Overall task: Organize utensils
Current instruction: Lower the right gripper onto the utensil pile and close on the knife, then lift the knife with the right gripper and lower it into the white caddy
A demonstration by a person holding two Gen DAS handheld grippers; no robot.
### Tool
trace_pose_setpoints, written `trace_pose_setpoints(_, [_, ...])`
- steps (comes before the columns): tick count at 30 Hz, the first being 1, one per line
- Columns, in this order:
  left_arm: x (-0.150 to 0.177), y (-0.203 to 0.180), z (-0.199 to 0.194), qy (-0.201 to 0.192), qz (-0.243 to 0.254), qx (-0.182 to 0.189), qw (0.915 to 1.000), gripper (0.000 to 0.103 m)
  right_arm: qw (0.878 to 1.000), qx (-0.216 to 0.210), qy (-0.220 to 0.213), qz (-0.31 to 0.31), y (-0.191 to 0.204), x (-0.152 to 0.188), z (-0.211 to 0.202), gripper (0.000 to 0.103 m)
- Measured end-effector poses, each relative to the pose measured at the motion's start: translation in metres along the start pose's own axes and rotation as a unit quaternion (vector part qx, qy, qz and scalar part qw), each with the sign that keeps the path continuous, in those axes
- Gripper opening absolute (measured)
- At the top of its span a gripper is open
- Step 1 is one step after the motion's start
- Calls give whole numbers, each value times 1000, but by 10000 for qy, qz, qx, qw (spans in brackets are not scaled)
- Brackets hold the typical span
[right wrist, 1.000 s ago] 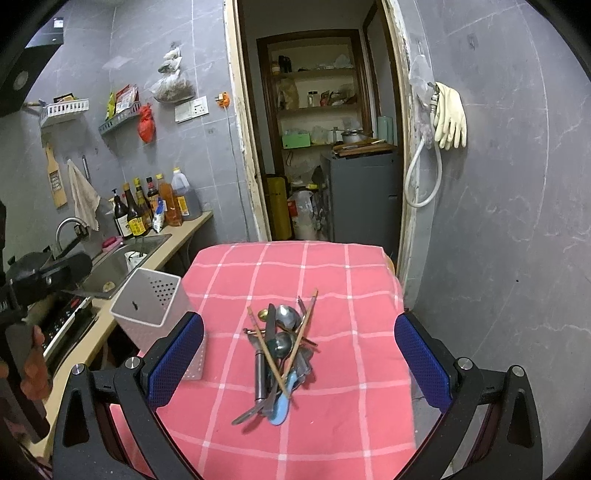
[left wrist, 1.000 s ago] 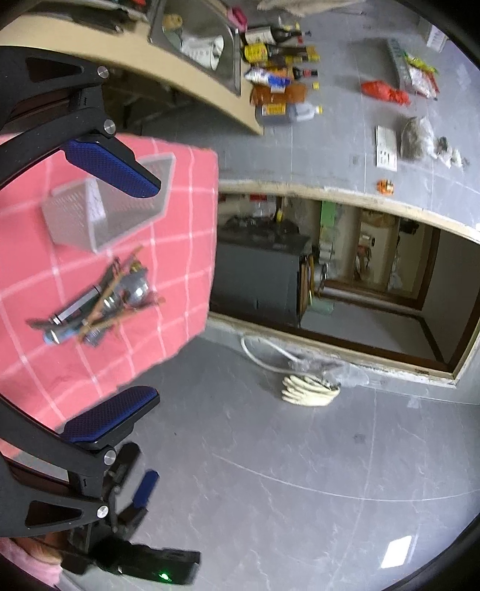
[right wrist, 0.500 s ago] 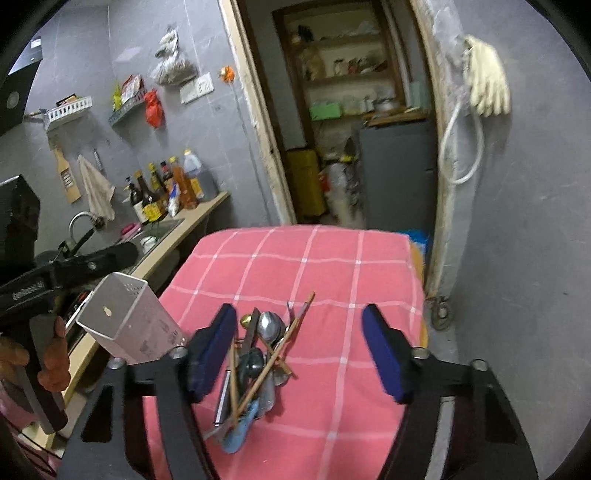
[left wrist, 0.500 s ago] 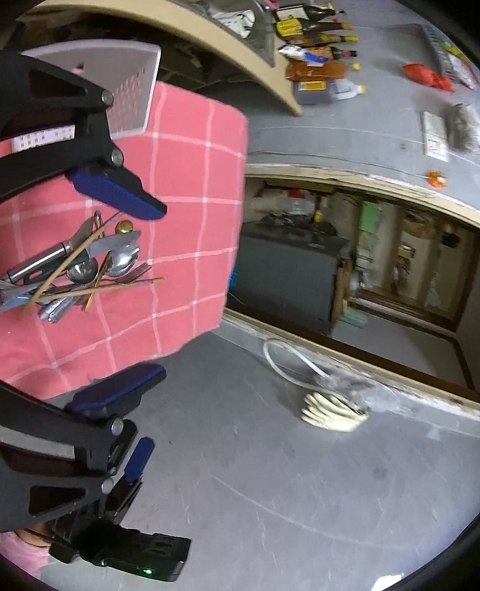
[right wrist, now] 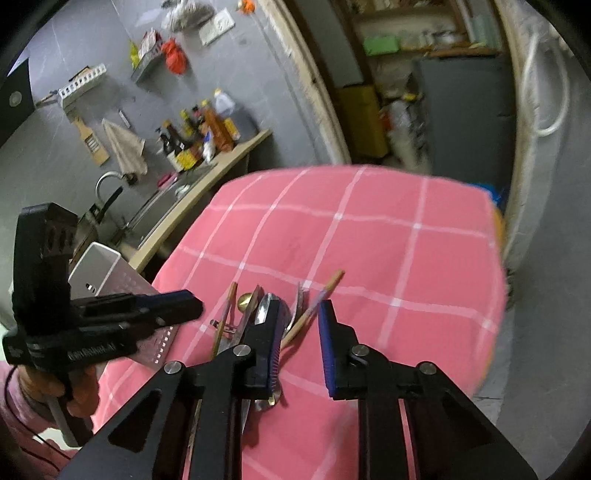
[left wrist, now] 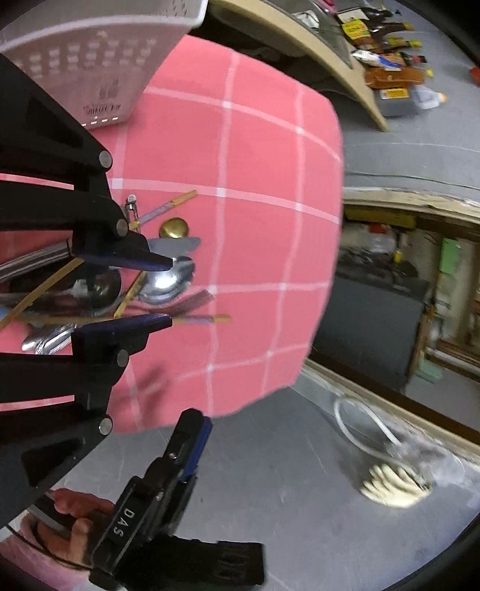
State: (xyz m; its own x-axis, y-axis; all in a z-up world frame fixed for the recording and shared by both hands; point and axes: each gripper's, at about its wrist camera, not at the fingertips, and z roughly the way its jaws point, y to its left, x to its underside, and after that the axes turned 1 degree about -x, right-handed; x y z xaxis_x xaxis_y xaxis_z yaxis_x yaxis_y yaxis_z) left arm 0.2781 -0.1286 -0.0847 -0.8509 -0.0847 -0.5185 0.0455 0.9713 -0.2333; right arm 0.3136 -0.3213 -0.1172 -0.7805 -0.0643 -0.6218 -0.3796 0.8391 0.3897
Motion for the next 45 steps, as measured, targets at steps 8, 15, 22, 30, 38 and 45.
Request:
trace_pose_setpoints(8, [1, 7, 40, 460, -143, -272, 9985, 23, 9969, -381, 668, -143, 4, -7, 70, 18])
trace_pose_setpoints(15, [6, 11, 56, 712, -162, -344, 9967, 23, 9942, -324, 1010, -174, 9, -10, 104, 18])
trace_pose_setpoints(22, [7, 12, 69, 872, -55, -551, 9947, 23, 9910, -193, 1310, -194, 6, -9, 125, 18])
trace_pose_setpoints(30, [0, 15, 67, 889, -137, -538, 9945, 10, 9883, -27, 1513, -171, 9, -5, 132, 15])
trace_pose_setpoints(38, [-3, 22, 60, 947, -361, -652, 9927, 4, 9891, -39, 1473, -29, 7, 4, 127, 6])
trace_pose_setpoints(45, [-9, 25, 68, 1129, -423, -713, 9901, 4, 9891, -99, 1457, 163, 2, 6, 127, 6])
